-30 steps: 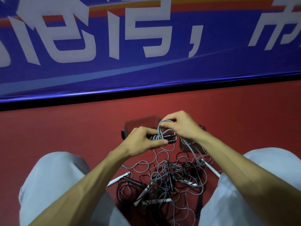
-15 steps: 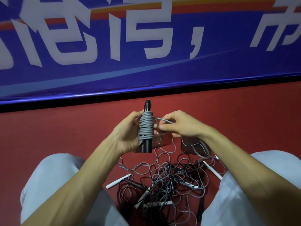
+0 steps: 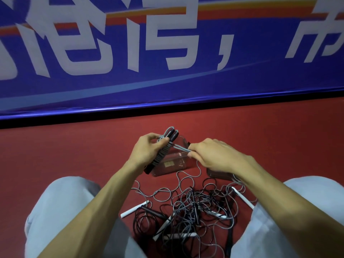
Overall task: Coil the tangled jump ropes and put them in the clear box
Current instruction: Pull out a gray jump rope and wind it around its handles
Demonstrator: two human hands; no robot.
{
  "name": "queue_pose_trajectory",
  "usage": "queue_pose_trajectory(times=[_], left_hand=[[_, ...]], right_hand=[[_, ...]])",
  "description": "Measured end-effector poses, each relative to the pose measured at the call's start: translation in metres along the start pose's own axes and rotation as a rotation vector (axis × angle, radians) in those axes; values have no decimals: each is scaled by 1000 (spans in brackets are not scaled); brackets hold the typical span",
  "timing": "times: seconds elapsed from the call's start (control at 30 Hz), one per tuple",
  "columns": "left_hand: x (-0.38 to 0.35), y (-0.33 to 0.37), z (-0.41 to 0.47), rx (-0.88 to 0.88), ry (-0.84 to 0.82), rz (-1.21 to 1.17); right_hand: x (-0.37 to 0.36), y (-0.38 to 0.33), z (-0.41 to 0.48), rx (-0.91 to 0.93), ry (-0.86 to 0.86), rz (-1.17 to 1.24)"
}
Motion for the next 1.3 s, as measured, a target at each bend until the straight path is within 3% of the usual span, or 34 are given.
queue_pose_trajectory(times=[0.13, 0.33, 0.43, 0.53, 0.7, 0.8, 1.0, 1.13, 1.3], left_hand=[[-3, 2, 2, -105, 48, 452], [-26, 6, -13, -386, -330, 613], [-34, 13, -23, -494, -436, 545], [-36, 13, -26, -541, -466, 516], [-32, 15, -29, -447, -429, 371], [-33, 18, -32, -382, -349, 333], [-34, 23, -37, -271, -500, 8], [-25, 31, -35, -252, -366, -188], [-11, 28, -25, -225, -226, -373]], right_hand=[[1, -8, -3, 158, 24, -105], [6, -15, -7, 352, 136, -172], [2, -15, -4, 415, 232, -84], [0, -4, 1, 360, 401, 51], [-5, 5, 9, 244, 562, 282], [-4, 4, 12, 182, 568, 371], [4, 19, 8, -35, 482, 330], [-5, 29, 11, -16, 396, 216], [-14, 27, 10, 70, 291, 411]])
Point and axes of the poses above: each hand's wrist, its own z-axis towards the middle knuckle, its own x-axis out of the back of the hand, y = z × x, the point moved 3 cm from there along z, towards the middle knuckle, and after that the axes turned 13 degrees about z, right-handed, at the moved point
